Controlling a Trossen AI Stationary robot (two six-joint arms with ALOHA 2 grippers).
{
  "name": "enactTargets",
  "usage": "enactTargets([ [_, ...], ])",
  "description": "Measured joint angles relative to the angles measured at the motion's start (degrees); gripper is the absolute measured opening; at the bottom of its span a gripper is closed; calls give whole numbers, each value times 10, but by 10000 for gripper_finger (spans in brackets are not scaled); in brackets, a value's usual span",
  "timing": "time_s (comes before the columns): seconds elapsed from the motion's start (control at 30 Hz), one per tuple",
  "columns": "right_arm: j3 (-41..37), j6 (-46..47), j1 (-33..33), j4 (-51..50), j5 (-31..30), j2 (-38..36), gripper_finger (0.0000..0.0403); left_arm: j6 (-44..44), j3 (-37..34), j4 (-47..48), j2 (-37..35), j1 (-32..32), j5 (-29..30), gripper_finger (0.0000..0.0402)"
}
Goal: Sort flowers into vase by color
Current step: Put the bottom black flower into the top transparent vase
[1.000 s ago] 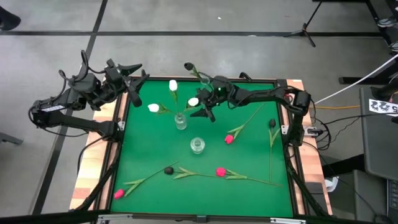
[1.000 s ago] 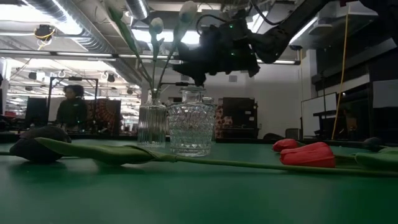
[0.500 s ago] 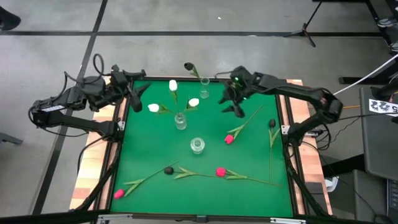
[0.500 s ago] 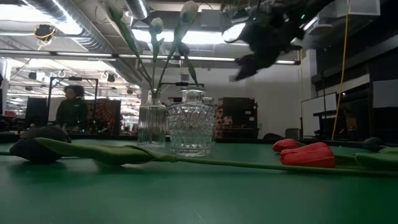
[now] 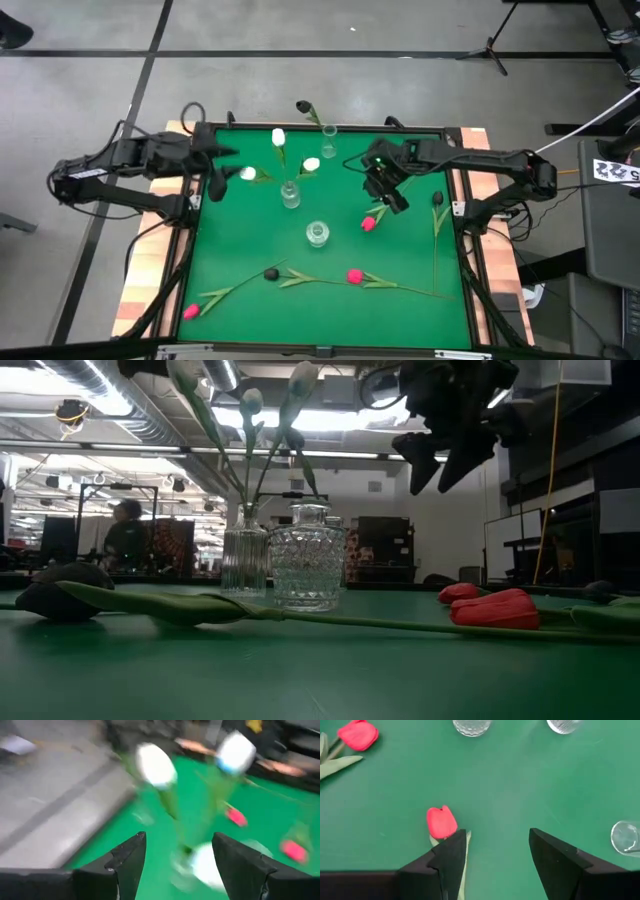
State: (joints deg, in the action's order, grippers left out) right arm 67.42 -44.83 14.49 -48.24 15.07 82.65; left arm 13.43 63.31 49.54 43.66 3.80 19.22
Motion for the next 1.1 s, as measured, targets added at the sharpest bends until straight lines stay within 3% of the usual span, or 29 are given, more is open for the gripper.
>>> enactTargets([
  [0.13,0,15,-18,-6,-1,0,216,73,-1,61,8,-31,-146,224],
  [0.27,0,38,-23,-8,-7,0,216,133,-1,97,32,-98,-177,224],
  [0.57,0,61,-22,-50,-5,0,216,173,-1,99,129,-229,-152,224],
  [0.83,0,62,-34,-63,86,0,216,264,-1,86,198,-334,-111,224],
  [0.97,0,77,-82,-60,83,-1,216,344,-1,80,202,-390,-73,224],
  [1.1,0,163,-171,13,21,6,216,392,-1,86,202,-456,-27,224],
])
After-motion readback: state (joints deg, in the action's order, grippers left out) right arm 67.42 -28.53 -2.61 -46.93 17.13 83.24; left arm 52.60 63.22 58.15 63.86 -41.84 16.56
